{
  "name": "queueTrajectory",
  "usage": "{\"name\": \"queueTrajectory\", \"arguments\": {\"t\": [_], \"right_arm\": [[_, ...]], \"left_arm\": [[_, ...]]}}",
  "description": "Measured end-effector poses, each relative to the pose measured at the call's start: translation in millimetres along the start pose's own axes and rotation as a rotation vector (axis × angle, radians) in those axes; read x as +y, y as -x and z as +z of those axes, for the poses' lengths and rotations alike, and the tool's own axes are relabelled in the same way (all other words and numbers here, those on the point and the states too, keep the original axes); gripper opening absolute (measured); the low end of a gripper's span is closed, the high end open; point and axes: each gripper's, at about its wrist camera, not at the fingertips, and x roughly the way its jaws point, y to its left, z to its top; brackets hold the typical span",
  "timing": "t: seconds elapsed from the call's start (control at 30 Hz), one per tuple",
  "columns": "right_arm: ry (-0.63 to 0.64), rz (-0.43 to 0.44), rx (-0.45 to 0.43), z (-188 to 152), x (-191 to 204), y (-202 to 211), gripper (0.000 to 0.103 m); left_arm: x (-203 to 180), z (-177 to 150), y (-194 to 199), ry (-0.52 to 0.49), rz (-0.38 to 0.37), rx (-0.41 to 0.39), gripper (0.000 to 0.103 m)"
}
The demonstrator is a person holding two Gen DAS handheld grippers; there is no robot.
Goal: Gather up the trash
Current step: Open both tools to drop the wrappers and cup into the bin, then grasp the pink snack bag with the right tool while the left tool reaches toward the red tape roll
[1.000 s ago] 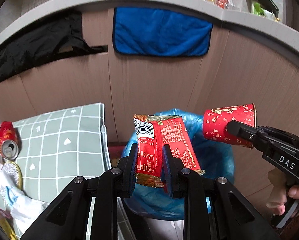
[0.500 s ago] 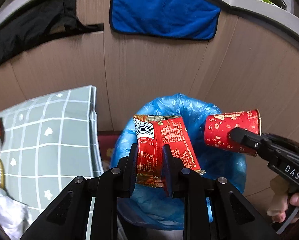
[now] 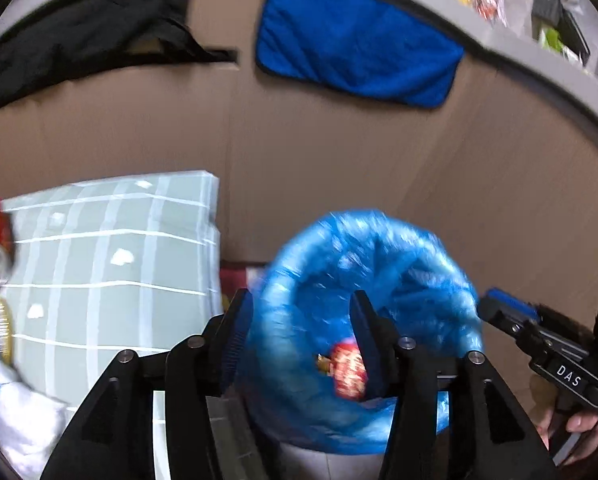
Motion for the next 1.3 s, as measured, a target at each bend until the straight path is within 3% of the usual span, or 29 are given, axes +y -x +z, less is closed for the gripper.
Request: {"name": "queueTrajectory", "arguments": {"t": [0.1,0.27,0.4,0.47,0.53,0.8,1.0,1.2,1.3], "right_arm": [[0.009,0.004,-0.015,-1,7,11,0.029],[0.061,0.054,-0.036,-2,38,25,0.029],[0.132,0.101,-0.035,-7,79,25,0.029],[0.179,0.121,-0.016,-11,107,19,0.029],[0.22,0.135,-0.001,-15,130,15,0.029],[0.409,0.267,0.135,-44,256,-16,0.028],[0.472,0.43,0.23,-71,342,-35,0.028],[0.401,0.449,0.329,-87,396,-71,0.028],[0.375,0.427,0.324,-94,418,-85,0.028]], "left_arm": [[15,-3,25,0.004,0.03,-0.039,0.054],[57,-23,70,0.037,0.103,-0.024,0.054],[89,-47,115,0.035,0.201,-0.095,0.054],[112,-60,142,0.034,0.274,-0.122,0.054],[138,-70,160,0.057,0.298,-0.126,0.054],[261,-130,226,0.257,0.482,-0.158,0.054],[319,-173,256,0.367,0.52,-0.168,0.054],[346,-196,271,0.426,0.487,-0.193,0.054],[357,-200,273,0.45,0.441,-0.211,0.054]]}}
